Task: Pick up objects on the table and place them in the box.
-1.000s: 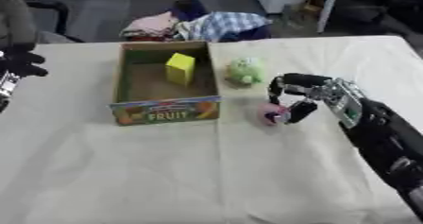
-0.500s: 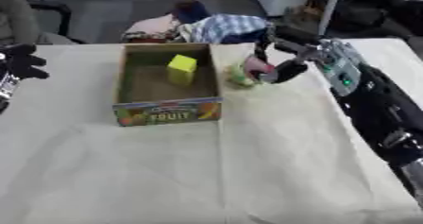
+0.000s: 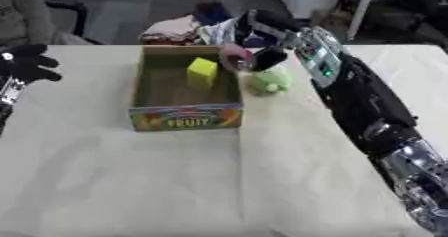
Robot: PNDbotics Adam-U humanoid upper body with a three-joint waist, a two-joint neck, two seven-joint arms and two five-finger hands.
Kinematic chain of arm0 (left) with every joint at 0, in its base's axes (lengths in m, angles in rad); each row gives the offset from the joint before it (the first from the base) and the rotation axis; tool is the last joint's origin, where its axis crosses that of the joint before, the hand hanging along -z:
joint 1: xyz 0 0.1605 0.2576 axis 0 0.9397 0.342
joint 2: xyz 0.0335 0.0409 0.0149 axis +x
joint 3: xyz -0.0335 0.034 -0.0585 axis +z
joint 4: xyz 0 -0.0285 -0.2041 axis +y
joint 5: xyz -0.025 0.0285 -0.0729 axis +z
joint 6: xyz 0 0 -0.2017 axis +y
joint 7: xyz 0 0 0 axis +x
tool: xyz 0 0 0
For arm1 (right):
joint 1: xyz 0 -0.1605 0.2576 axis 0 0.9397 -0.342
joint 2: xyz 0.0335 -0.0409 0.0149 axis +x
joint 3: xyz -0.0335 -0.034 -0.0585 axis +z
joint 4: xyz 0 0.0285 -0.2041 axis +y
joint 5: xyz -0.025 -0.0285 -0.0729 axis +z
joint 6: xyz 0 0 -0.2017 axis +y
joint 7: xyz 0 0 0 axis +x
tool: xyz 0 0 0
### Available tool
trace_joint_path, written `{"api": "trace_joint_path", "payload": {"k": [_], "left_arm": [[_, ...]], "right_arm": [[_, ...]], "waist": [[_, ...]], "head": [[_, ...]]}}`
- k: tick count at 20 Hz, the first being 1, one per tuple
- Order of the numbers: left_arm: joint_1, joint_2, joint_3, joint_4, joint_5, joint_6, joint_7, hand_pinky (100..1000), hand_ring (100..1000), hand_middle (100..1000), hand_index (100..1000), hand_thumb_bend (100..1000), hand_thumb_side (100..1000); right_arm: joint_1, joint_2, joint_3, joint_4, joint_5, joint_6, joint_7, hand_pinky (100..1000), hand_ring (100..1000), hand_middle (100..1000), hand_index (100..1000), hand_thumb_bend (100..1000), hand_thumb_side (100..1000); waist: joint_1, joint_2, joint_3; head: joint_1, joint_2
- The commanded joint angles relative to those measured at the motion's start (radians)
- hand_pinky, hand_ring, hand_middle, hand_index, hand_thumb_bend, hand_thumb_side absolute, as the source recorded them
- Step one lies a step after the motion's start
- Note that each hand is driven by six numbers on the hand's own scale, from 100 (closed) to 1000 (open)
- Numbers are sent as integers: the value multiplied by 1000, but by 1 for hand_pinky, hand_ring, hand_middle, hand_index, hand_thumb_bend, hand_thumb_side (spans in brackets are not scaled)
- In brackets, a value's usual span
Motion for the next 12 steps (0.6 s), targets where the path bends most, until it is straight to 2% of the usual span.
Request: {"api": "trace_joint_path", "payload": {"k": [1,6,7,9,10,12], "left_arm": [[-23,2,-1,-26,7,2,-9,857,667,675,848,349,764],[-29,-8,-6,-26,11,5,-14,856,667,678,848,348,766],[-29,-9,-6,-26,11,5,-15,857,667,678,848,347,766],[-29,-10,-5,-25,10,5,-15,857,667,678,847,346,768],[-28,-10,-5,-24,10,6,-15,857,667,678,846,345,769],[-27,-11,-4,-21,9,6,-14,857,667,678,846,345,770]], "right_arm": [[-32,35,-32,36,79,26,-61,689,674,616,563,188,300],[-19,84,-40,85,231,51,-126,702,706,665,784,219,377],[-16,89,-41,94,252,52,-131,708,720,682,822,254,384],[-12,92,-42,109,282,52,-130,718,739,709,861,222,479],[-11,91,-42,115,293,51,-123,720,742,717,871,226,493],[-11,85,-47,117,301,49,-116,719,741,718,882,243,465]], "waist": [[8,-8,9],[12,-4,24],[12,-3,25],[12,-3,26],[11,-3,26],[11,-3,25]], "head": [[-13,5],[-20,5],[-21,5],[-20,5],[-19,5],[-17,5]]}}
